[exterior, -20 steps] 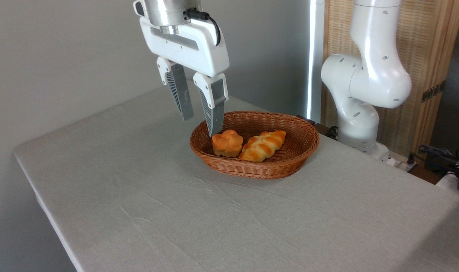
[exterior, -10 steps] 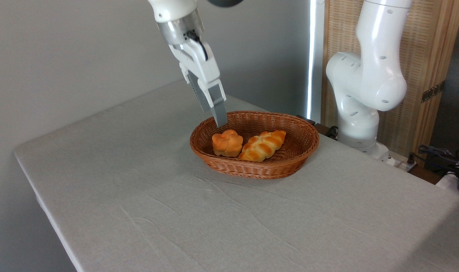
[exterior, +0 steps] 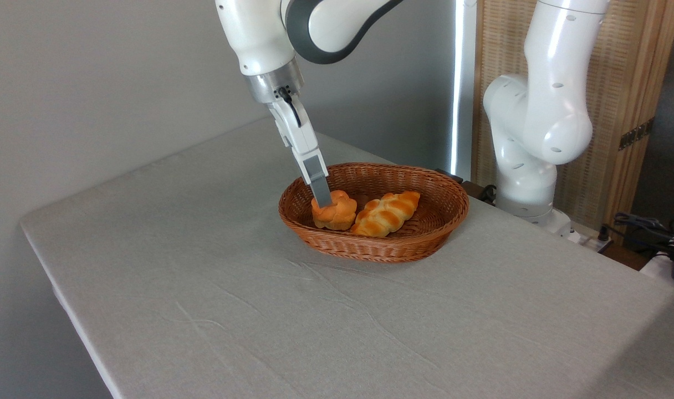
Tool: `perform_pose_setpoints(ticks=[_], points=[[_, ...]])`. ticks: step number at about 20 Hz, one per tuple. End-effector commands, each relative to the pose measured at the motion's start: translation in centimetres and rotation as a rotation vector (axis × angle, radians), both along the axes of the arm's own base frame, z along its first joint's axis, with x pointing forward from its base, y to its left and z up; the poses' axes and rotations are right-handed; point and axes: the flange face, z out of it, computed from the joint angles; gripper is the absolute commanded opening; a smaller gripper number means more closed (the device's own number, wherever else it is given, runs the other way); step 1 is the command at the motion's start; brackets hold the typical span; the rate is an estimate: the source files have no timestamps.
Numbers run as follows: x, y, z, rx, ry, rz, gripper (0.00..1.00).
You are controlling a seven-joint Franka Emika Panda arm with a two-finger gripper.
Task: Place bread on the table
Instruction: 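Lower the gripper onto the knotted roll and close on it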
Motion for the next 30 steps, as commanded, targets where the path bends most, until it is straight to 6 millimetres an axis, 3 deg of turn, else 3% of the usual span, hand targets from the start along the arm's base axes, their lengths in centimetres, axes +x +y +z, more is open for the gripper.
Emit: perform_pose_setpoints(ticks=[1, 5, 13, 18, 19, 22, 24, 25, 30], points=[[-1.0, 0.4, -0.5, -0.011, -0.004, -0.034, 1.0], [-1.0, 0.5, -0.8, -0.001, -0.003, -0.04, 1.0], [-1.6, 0.2, -3.7, 0.006, -0.013, -0.059, 1.0], [-1.5, 0.4, -3.8, 0.04, -0.038, -0.083, 1.0], [-1.5, 0.4, -3.8, 0.041, -0.038, -0.08, 0.96], [-1.4, 0.3, -3.6, 0.041, -0.045, -0.082, 0.44], [-1.4, 0.3, -3.4, 0.041, -0.048, -0.084, 0.23], [-1.4, 0.3, -3.4, 0.041, -0.048, -0.082, 0.19], [-1.4, 0.4, -3.2, 0.05, -0.058, -0.087, 0.19]])
